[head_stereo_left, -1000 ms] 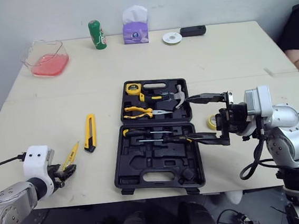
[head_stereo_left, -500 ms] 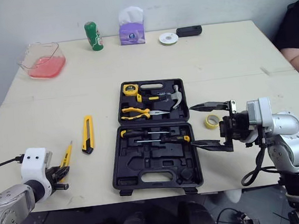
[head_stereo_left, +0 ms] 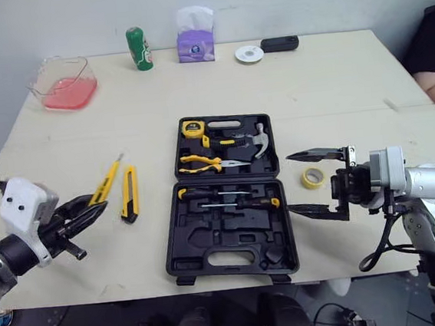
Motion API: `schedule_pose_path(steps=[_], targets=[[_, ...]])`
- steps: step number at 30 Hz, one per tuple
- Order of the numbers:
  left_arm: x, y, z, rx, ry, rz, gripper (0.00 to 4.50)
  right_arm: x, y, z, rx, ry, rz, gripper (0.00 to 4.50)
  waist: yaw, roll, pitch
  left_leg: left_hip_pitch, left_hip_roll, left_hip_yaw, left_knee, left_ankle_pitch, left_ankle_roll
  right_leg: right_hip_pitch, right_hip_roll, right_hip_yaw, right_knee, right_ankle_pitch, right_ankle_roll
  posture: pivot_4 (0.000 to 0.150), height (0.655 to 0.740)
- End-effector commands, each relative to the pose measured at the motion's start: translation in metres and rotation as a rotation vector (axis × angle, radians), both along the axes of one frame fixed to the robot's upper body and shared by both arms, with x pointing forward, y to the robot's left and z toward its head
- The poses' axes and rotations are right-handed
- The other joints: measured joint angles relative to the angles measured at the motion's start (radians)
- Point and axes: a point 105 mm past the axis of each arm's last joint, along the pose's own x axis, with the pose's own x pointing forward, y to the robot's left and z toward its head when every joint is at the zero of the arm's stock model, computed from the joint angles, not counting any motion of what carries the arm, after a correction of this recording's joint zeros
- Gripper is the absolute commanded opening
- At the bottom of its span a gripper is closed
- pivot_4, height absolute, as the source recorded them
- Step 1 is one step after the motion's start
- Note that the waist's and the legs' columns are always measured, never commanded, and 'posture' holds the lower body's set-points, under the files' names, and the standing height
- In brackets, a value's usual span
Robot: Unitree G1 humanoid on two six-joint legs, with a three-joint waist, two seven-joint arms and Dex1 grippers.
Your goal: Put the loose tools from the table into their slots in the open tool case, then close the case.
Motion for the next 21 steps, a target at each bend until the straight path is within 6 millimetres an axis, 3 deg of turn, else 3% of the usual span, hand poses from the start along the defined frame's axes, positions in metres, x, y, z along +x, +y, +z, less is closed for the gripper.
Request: schedule_pose_path(steps=[1,10,18,21], targets=[[0.006,-0.015,0.003,0.031,-0.006,-0.150,0.51,-0.002,-0.008,0.007,-0.006,-0.039,-0.046,4.50,0.001,0.000,0.000,0.000,0.000,0.000,0.000,0.000,0.000,0.000,0.000,0.000,0.000,0.000,0.000,0.150,0.7400],[0.019,-0.079,0.011,0.173,0.076,-0.644,0.51,0.001,-0.020,0.009,-0.003,-0.034,-0.171,4.50,0.001,0.000,0.001,-0.001,-0.001,0.001,0.000,0.000,0.001,0.000,0.003,0.000,0.004,0.000,0.000,0.150,0.7400],[0.038,-0.101,0.010,0.261,0.189,-0.735,0.51,-0.004,-0.024,0.019,0.023,-0.013,-0.232,4.50,0.001,-0.001,0.001,-0.001,-0.002,0.003,0.001,0.002,0.003,0.000,0.007,0.000,0.005,0.001,0.001,0.150,0.7400],[0.044,-0.107,-0.003,0.356,0.255,-0.760,0.51,-0.007,-0.023,0.015,-0.013,0.008,-0.224,4.50,0.005,-0.002,0.001,-0.001,-0.003,0.003,0.001,0.002,0.003,0.000,0.007,0.000,0.005,0.001,0.002,0.150,0.7400]])
